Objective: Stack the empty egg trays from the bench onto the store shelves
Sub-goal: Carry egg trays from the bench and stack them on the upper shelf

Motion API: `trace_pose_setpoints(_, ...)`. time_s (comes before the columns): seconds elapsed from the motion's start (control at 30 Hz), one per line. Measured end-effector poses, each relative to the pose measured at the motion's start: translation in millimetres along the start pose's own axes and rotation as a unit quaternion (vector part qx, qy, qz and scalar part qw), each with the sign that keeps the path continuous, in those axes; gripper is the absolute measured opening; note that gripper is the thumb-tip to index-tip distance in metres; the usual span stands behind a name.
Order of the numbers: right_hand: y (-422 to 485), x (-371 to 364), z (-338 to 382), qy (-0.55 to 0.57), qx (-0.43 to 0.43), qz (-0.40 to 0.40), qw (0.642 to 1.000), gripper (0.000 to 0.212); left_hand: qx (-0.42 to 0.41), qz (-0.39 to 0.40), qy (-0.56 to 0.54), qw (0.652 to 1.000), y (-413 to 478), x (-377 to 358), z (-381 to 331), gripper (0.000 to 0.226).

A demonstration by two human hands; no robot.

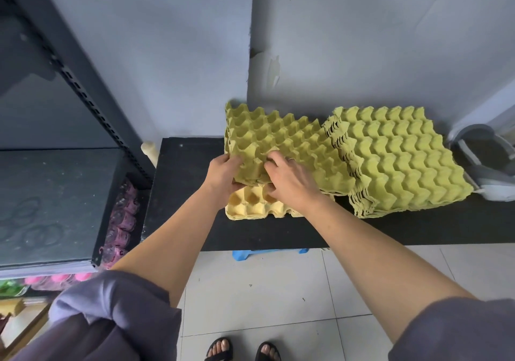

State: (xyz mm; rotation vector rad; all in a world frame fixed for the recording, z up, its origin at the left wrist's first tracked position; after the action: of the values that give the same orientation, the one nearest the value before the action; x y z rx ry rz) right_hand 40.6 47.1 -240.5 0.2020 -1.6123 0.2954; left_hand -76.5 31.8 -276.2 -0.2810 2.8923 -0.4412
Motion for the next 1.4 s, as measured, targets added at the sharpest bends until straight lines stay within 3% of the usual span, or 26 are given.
trace_pose_setpoints(0.27,-28,80,-21,0.061,-0.025,-0.009,0.998,0.05,-0.014,0.001,0.007,1.0,-34,-10,-66,0.028)
trace_pose_setpoints(0.57,-70,160,-83,0.092,-0.244,0.006,0.965,0.051,-0.067,0.037,0.005,0.997,-94,-9,-165,0.025)
trace_pose_setpoints(0.83,-129,224,-92,0.125,-0.319,0.009,0.94,0.059,-0.121,-0.001,-0.039,0.992,-182,6,-241,0.034)
trace_pose_setpoints(0.93,-166,257,-100,0.221,-0.357,-0.02,0.907,0.066,-0.159,-0.004,-0.049,0.986,-230,15,-271,0.037)
trace_pose_setpoints(1.03,-198,279,-110,0.388,-0.396,-0.053,0.831,0.06,-0.186,-0.017,-0.05,0.981,-276,32,-296,0.042)
trace_pose_setpoints(1.13,-222,302,-98,0.521,-0.395,-0.061,0.754,0.025,-0.223,-0.022,-0.028,0.974,-319,47,-328,0.04)
trace_pose_setpoints(1.23,-237,339,-76,0.536,-0.372,-0.103,0.751,0.007,-0.252,-0.044,0.003,0.967,-352,60,-361,0.035)
trace_pose_setpoints(1.4,-262,397,-42,0.587,-0.343,-0.172,0.712,0.016,-0.337,-0.094,0.14,0.926,-398,85,-420,0.032)
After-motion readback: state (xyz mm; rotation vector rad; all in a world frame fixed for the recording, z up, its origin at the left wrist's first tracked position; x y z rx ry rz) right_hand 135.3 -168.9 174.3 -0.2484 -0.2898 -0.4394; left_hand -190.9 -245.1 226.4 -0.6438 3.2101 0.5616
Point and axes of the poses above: each hand's wrist, its own y-axis towards the middle knuckle, its own x-axis out of the back of the hand, z = x × y, the point moved 10 cm from there along y, towards the middle knuckle, and after that the axes turned 13 degrees about -x, right-handed, at the moved point
